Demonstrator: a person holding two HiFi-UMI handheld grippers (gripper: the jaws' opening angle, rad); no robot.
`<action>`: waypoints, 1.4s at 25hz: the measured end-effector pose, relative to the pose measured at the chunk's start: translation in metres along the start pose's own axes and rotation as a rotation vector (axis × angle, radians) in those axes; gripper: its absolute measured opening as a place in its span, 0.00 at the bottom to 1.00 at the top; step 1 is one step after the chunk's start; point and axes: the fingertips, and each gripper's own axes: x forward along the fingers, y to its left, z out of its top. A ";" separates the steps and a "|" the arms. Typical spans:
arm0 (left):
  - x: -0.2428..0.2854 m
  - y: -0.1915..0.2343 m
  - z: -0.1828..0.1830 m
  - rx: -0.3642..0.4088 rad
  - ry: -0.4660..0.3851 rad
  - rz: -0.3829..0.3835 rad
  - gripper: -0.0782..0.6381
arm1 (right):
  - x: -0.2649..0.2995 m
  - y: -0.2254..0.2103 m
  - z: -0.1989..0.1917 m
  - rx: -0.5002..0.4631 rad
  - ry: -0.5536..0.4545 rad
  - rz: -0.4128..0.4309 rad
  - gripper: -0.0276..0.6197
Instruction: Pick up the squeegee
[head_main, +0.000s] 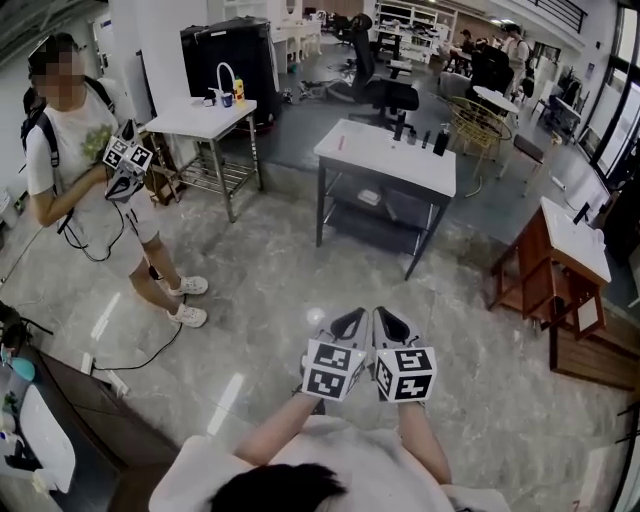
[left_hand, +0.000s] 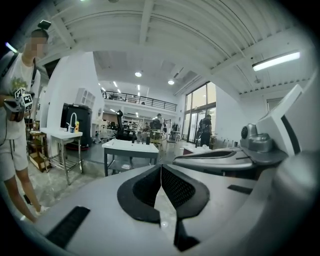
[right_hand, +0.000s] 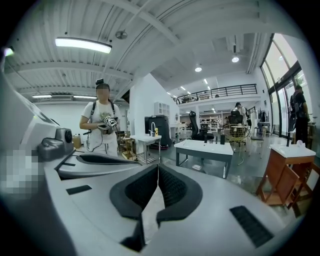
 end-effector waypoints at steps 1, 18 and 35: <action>0.004 0.003 0.001 0.002 -0.002 0.001 0.15 | 0.004 -0.002 0.001 -0.001 -0.001 0.002 0.09; 0.063 0.050 0.018 -0.002 0.041 0.005 0.15 | 0.079 -0.029 0.015 0.022 0.029 0.015 0.09; 0.137 0.139 0.034 -0.005 0.066 -0.011 0.15 | 0.186 -0.047 0.035 0.044 0.063 -0.003 0.09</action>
